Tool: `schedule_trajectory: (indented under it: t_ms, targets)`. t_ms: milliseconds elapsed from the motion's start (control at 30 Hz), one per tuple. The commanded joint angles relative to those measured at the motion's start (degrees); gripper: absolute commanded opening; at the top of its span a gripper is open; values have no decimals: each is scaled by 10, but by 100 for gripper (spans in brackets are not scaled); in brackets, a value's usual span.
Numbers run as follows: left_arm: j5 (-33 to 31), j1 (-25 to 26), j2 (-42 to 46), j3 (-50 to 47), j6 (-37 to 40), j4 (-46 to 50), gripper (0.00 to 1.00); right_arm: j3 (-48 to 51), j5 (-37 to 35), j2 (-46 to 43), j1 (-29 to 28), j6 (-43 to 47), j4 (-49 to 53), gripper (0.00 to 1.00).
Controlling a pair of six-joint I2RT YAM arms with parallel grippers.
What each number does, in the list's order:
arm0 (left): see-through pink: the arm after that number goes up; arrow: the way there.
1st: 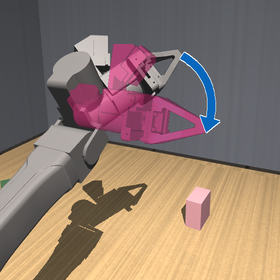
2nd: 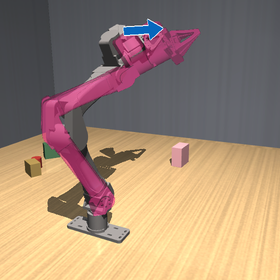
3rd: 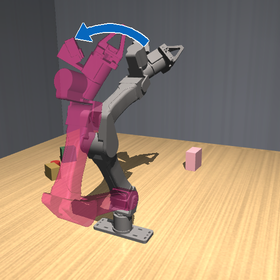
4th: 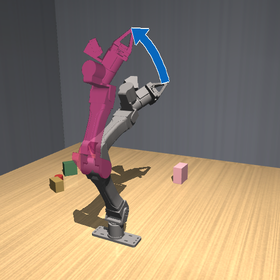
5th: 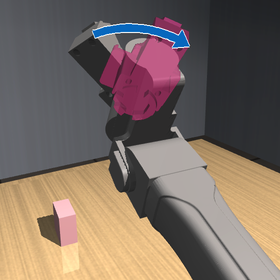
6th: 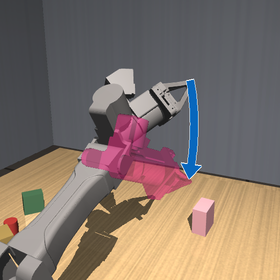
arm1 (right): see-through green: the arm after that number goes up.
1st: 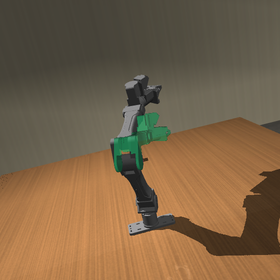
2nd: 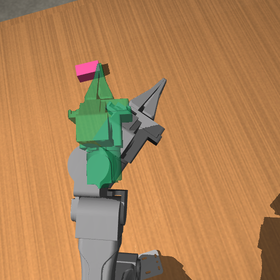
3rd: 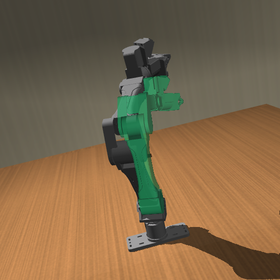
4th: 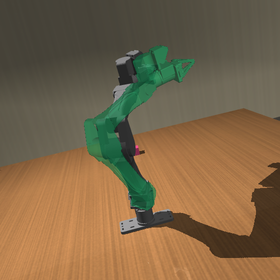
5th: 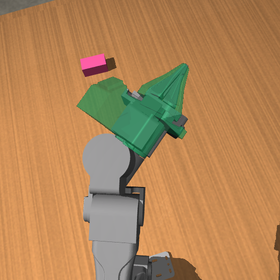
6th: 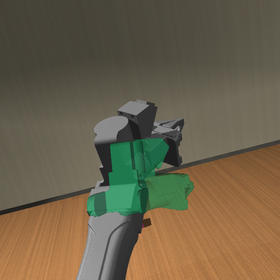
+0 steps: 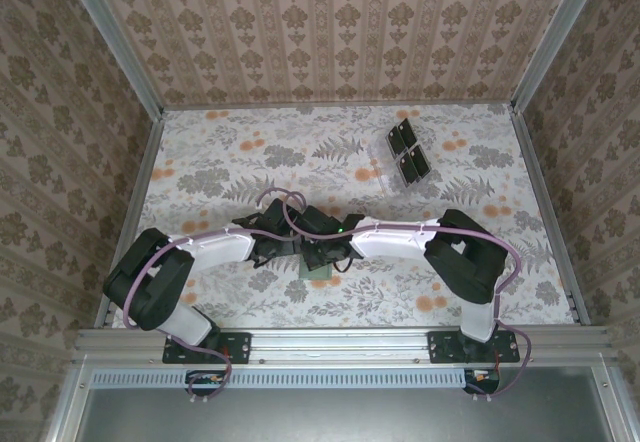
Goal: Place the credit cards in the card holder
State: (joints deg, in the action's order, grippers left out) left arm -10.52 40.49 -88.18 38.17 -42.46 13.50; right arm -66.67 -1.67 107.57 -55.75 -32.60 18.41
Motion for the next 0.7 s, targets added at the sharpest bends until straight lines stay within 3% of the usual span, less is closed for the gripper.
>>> schedule_trajectory:
  t_ms: [0, 133, 333, 600, 667]
  targets:
    - [153, -3, -107, -55, -14, -65, 100, 51, 38, 54, -21, -8, 53, 0]
    - [152, -3, -106, -49, -14, -59, 100, 29, 27, 39, -20, -2, 62, 2]
    - [133, -26, -75, -20, -1, -23, 100, -56, 27, 5, -6, 31, 63, 35]
    - [105, -138, -16, 93, 77, 30, 100, -119, 79, -79, 49, 34, 14, 79]
    - [101, -170, 3, 118, 96, 35, 100, -117, 82, -112, 65, 33, 14, 84]
